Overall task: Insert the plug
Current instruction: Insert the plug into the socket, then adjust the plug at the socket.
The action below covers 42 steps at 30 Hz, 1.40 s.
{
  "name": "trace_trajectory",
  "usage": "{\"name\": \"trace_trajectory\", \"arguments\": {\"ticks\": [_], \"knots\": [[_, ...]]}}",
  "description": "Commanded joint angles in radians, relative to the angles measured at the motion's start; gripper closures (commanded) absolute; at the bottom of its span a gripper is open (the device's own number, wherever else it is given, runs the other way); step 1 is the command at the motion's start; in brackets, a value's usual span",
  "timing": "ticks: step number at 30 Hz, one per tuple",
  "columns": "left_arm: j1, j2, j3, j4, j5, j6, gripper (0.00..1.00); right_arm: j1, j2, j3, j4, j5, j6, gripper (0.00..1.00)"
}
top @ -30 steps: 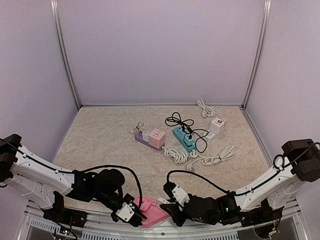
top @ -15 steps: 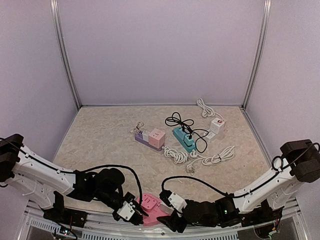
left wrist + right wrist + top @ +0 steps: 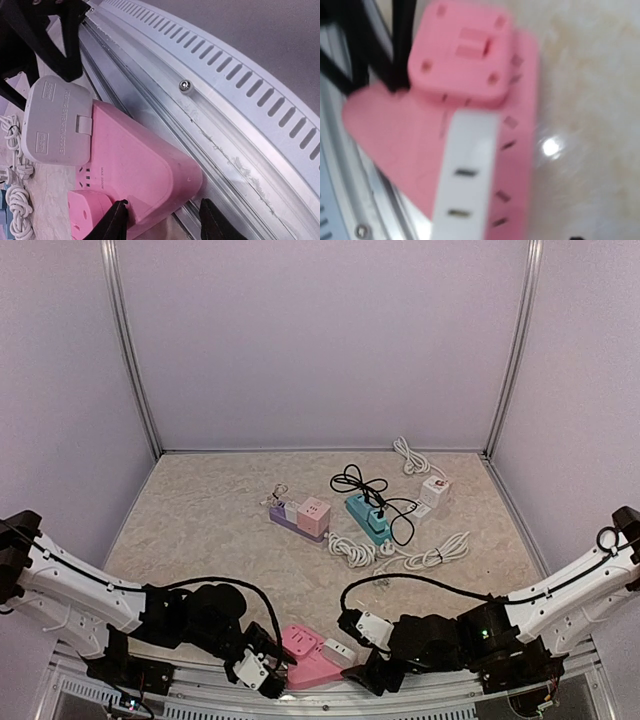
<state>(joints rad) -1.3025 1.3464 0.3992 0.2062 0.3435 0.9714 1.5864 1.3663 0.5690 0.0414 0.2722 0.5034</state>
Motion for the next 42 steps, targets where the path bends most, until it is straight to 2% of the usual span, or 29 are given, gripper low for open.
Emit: {"name": "trace_trajectory", "arguments": {"ticks": [1,3,6,12,15,17,19,24,34,37,42], "knots": [[-0.024,-0.054,0.037,-0.179,-0.060,0.069,0.50,-0.030,-0.062,0.003,-0.059,0.034,-0.041,0.26],[-0.033,-0.085,0.071,-0.292,-0.060,0.118,0.47,-0.040,-0.058,0.001,-0.050,0.036,-0.040,0.25],[-0.026,-0.122,0.124,-0.394,-0.089,0.107,0.46,-0.049,-0.041,-0.003,-0.022,0.027,-0.015,0.25],[0.046,-0.129,0.180,-0.441,-0.114,0.152,0.37,-0.051,-0.003,0.020,0.037,0.007,0.015,0.25],[0.075,-0.091,0.160,-0.376,-0.129,0.186,0.33,-0.051,0.014,0.029,0.044,-0.002,0.015,0.26],[0.093,-0.063,0.152,-0.348,-0.134,0.209,0.35,-0.051,0.022,0.031,0.042,-0.006,0.016,0.29],[0.103,-0.051,0.153,-0.344,-0.127,0.222,0.41,-0.051,0.022,0.029,0.047,-0.014,0.012,0.31],[0.105,-0.037,0.171,-0.340,-0.142,0.188,0.50,-0.051,0.027,0.014,0.086,-0.036,0.002,0.38],[0.089,-0.013,0.196,-0.251,-0.207,0.078,0.54,-0.058,0.044,-0.011,0.110,-0.059,-0.025,0.54],[0.086,-0.015,0.215,-0.259,-0.210,0.060,0.59,-0.063,0.060,-0.006,0.109,-0.079,-0.043,0.62],[0.083,-0.015,0.255,-0.322,-0.163,0.034,0.64,-0.063,0.111,0.032,0.091,-0.111,-0.080,0.68]]}}
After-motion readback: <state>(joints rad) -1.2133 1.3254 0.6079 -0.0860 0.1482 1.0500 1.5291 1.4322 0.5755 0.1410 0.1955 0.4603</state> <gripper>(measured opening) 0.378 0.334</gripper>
